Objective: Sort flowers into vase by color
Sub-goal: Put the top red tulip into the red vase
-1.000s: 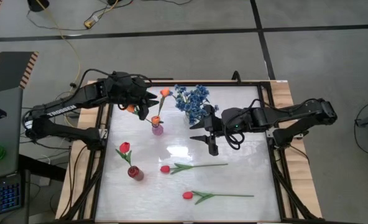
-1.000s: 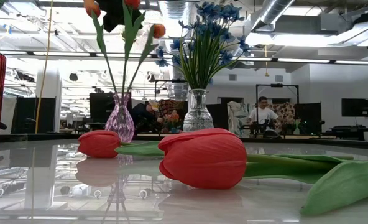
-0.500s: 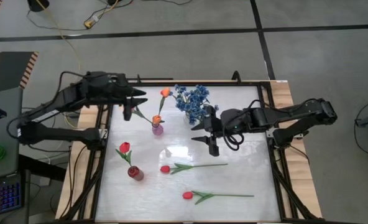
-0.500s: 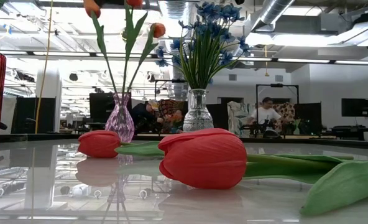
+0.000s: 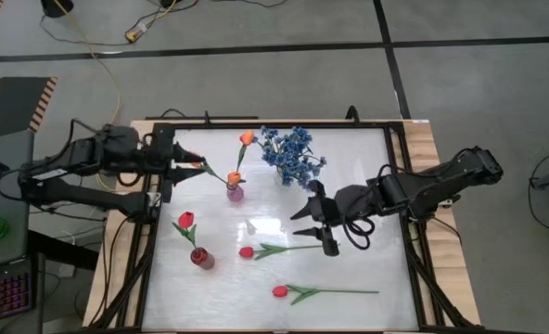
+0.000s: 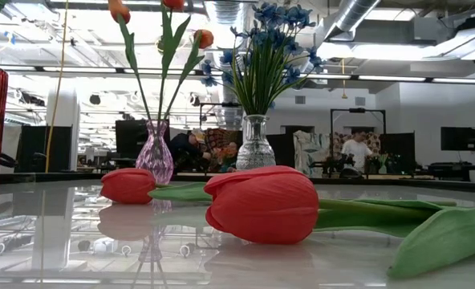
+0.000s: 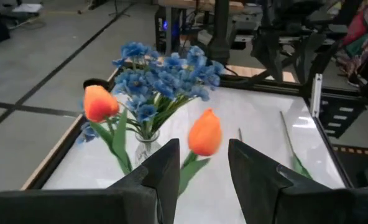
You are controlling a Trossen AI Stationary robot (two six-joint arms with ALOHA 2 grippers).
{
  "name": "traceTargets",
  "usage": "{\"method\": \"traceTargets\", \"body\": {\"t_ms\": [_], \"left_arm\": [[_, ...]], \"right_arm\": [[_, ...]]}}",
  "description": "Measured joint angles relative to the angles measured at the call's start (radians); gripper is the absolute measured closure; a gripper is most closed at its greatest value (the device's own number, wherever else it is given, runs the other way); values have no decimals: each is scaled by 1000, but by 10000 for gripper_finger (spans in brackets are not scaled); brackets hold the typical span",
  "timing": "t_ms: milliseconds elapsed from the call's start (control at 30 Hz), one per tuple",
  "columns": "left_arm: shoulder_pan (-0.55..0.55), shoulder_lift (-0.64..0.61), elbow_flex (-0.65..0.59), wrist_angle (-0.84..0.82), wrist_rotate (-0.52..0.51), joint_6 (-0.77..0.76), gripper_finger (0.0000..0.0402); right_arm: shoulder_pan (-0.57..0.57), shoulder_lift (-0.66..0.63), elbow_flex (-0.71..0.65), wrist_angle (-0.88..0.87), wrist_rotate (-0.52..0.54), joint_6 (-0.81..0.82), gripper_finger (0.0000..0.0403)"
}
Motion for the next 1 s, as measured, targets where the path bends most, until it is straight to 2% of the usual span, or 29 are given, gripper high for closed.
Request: {"method": "traceTargets", "body": {"t_ms": [333,467,733,1000], "left_arm": [[-243,60,0,2,-193,-95,278],[-313,110,0,72,-213,-76,278],[-349,194,0,248,-235,-3,278],[-348,235,0,239,-235,-29,278]], "right_arm": [[5,158,0,31,2,1,204],[5,235,0,34,2,1,204],[6,373,0,15,3,3,204],[8,471,0,1,3,30,204]]}}
